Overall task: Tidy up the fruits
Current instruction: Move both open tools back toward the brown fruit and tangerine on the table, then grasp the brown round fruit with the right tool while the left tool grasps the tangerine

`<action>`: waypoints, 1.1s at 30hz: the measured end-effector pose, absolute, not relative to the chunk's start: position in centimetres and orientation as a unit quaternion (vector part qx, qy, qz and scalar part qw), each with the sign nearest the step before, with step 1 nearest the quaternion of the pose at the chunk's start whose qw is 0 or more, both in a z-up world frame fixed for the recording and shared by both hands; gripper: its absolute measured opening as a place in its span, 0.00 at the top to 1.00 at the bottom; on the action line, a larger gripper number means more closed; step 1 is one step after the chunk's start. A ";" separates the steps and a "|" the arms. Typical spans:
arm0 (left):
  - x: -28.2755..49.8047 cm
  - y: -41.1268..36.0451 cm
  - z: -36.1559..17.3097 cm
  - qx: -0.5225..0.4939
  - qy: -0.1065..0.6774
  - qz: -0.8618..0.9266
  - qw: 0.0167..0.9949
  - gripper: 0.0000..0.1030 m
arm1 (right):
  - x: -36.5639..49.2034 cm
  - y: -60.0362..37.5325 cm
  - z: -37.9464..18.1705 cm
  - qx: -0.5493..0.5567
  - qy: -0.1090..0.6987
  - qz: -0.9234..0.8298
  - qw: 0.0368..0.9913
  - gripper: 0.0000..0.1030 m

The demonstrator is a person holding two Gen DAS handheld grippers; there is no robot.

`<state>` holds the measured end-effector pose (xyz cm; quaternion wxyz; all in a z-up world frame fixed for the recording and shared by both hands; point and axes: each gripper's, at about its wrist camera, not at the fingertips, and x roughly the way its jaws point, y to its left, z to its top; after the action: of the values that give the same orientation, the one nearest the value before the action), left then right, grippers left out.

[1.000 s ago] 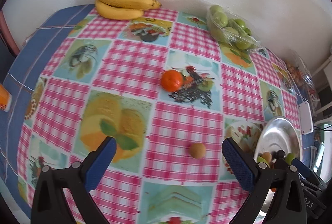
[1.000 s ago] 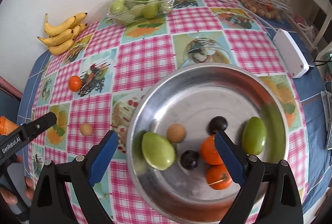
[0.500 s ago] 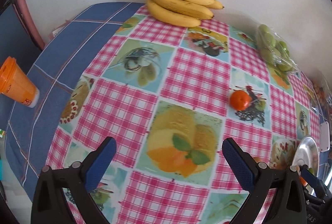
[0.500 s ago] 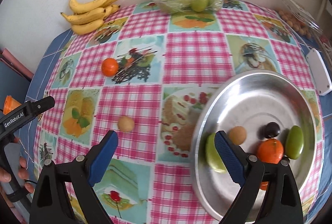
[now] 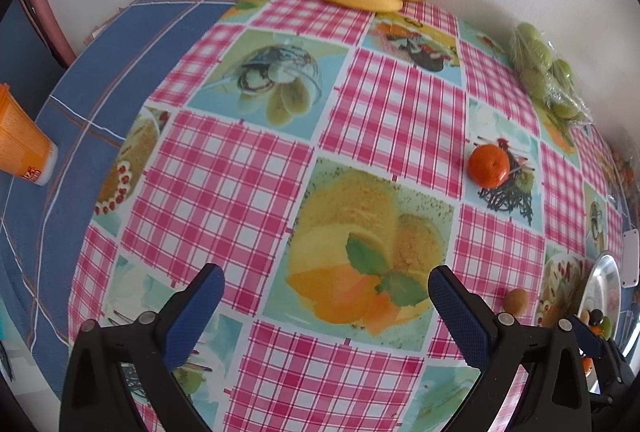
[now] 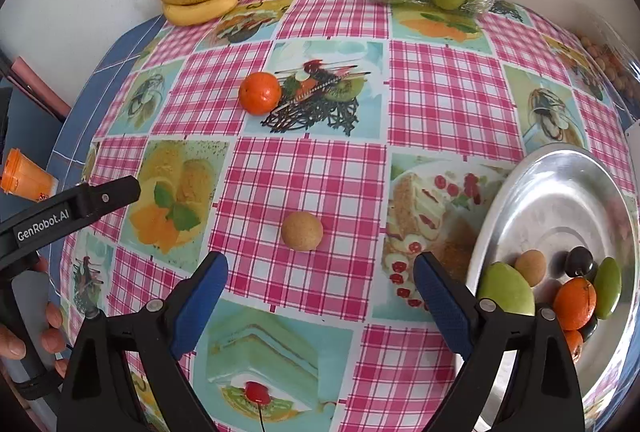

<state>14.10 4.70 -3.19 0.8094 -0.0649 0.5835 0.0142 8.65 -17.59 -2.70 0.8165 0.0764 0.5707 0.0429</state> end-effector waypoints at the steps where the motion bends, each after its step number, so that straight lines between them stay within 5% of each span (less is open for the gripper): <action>1: 14.2 4.7 -3.4 -0.065 0.587 0.014 0.807 0.00 | 8.7 -17.5 -2.9 0.076 0.572 0.043 0.816 0.09; 9: 14.8 4.3 -4.3 -0.062 0.598 0.010 0.799 0.00 | 9.4 -17.1 -4.0 0.072 0.580 0.039 0.811 0.11; 18: 15.1 3.6 -4.9 -0.059 0.605 0.003 0.794 0.00 | 10.0 -17.2 -4.5 0.098 0.574 0.041 0.812 0.41; 33: 15.2 3.1 -4.4 -0.059 0.598 -0.002 0.799 0.00 | 10.8 -16.7 -4.8 0.093 0.570 0.043 0.816 0.67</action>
<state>15.20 3.14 -4.43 0.7991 -0.0591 0.5983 -0.0019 10.83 -16.75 -4.79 0.8155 0.0925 0.5697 0.0430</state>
